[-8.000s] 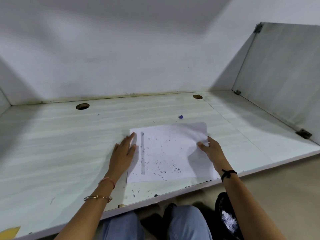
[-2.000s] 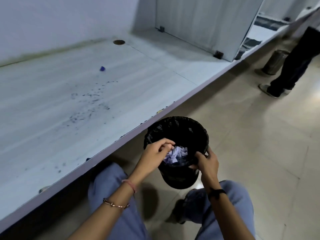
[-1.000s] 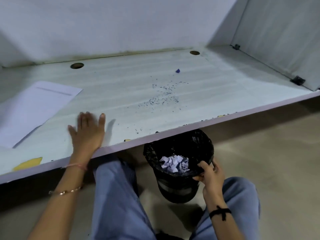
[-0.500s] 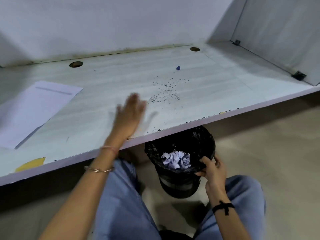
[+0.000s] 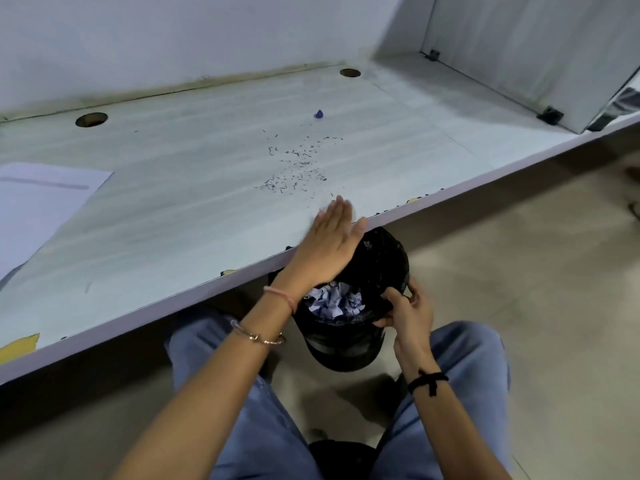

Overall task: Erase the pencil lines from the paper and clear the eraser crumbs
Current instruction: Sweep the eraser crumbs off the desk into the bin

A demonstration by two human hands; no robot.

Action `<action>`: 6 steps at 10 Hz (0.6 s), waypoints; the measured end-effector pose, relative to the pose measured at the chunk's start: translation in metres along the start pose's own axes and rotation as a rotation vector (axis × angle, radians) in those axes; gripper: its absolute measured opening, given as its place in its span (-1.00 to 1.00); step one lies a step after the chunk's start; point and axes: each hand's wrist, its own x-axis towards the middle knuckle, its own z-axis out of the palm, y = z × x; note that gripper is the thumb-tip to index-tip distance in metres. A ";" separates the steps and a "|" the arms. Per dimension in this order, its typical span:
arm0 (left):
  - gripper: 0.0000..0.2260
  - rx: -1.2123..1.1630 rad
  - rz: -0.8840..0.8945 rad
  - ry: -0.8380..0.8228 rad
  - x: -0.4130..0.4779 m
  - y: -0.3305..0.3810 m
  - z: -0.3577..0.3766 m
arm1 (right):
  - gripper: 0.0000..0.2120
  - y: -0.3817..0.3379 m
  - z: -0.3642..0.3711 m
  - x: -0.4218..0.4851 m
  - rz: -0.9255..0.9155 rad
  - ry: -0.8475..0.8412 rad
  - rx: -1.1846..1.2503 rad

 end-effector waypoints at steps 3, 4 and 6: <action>-0.25 0.011 -0.522 0.367 -0.007 -0.133 -0.048 | -0.48 0.005 -0.006 0.012 0.051 0.048 0.018; -0.15 0.017 -0.439 0.358 0.010 -0.093 -0.024 | -0.46 0.005 -0.003 0.016 0.054 0.053 0.017; -0.17 -0.017 -0.112 0.099 0.021 0.016 0.020 | -0.51 -0.001 0.000 0.018 0.043 0.057 0.011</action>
